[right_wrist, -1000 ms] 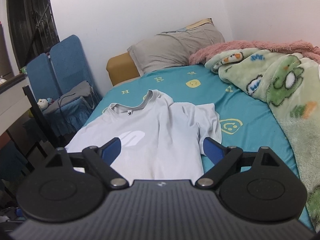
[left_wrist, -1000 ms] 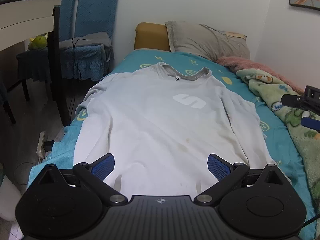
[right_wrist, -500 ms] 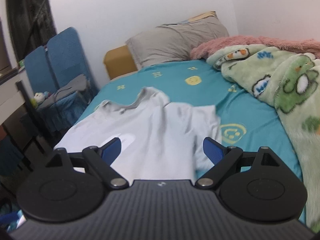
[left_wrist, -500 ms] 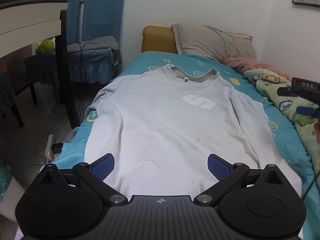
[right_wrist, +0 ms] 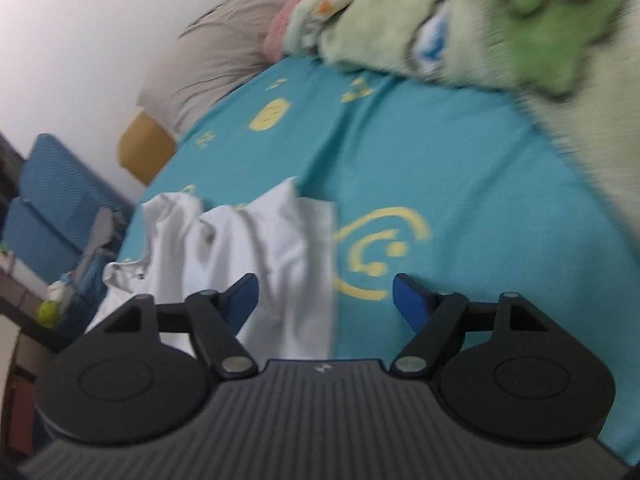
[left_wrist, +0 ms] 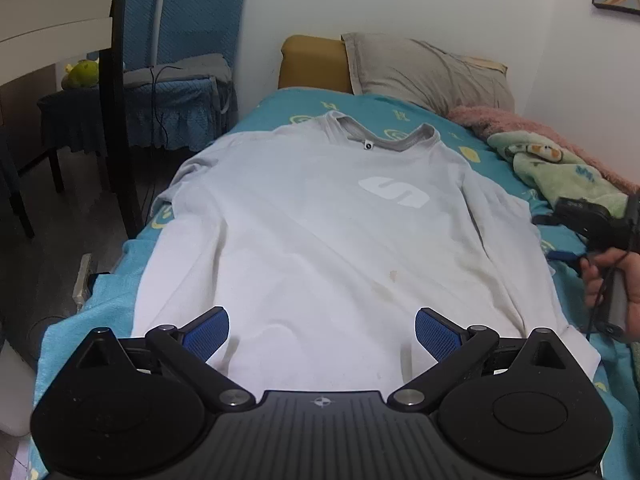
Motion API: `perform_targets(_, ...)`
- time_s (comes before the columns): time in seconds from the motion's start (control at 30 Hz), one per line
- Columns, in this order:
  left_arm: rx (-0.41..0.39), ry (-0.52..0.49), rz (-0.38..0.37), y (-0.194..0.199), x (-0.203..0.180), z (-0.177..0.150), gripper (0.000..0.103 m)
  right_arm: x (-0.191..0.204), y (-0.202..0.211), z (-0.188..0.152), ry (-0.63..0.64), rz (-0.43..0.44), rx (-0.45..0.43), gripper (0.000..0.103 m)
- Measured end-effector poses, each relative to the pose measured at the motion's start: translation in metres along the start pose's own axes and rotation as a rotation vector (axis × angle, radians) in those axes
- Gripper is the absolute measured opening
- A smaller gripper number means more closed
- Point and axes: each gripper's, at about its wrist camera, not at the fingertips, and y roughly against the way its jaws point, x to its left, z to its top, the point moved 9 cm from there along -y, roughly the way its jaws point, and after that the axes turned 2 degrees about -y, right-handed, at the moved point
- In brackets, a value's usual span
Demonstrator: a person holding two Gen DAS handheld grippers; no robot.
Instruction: Fold clothes
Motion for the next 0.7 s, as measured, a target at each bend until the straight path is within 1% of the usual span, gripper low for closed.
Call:
perform_targets(0.03,0.006,0.002,-0.002,-0.003,0.000,-0.001,0.101,0.007,-0.007,-0.003,0.025,0.013,0.002,0.066)
perform_targets(0.07,0.011,0.003,-0.004,-0.005,0.000,-0.002,0.101,0.014,-0.014,-0.006,0.050,0.027,0.005,0.066)
perform_targets(0.1,0.017,0.011,-0.007,-0.007,0.001,-0.003,0.101,0.018,-0.017,-0.005,0.072,0.027,-0.001,0.064)
perform_targets(0.13,0.022,0.019,-0.011,-0.009,0.001,-0.003,0.101,0.021,-0.016,-0.001,0.093,0.017,-0.014,0.046)
perform_targets(0.2,0.028,0.042,-0.018,-0.010,0.004,-0.003,0.101,0.026,-0.013,0.008,0.135,-0.005,-0.039,0.014)
perform_targets(0.37,0.031,0.097,-0.032,-0.008,0.010,-0.002,0.101,0.039,-0.007,0.029,0.240,-0.058,-0.101,0.011)
perform_targets(0.5,0.029,0.108,-0.043,-0.006,0.010,-0.001,0.101,0.034,0.000,0.066,0.282,-0.150,-0.148,0.011)
perform_targets(0.57,0.031,0.103,-0.051,-0.008,0.008,-0.001,0.101,0.030,-0.005,0.078,0.309,-0.176,-0.147,0.011)
perform_targets(0.63,0.038,0.093,-0.054,-0.013,0.005,-0.002,0.101,0.026,-0.011,0.082,0.326,-0.189,-0.154,0.013)
perform_targets(0.7,0.046,0.084,-0.054,-0.018,0.003,-0.003,0.101,0.020,-0.016,0.080,0.289,-0.183,-0.152,0.014)
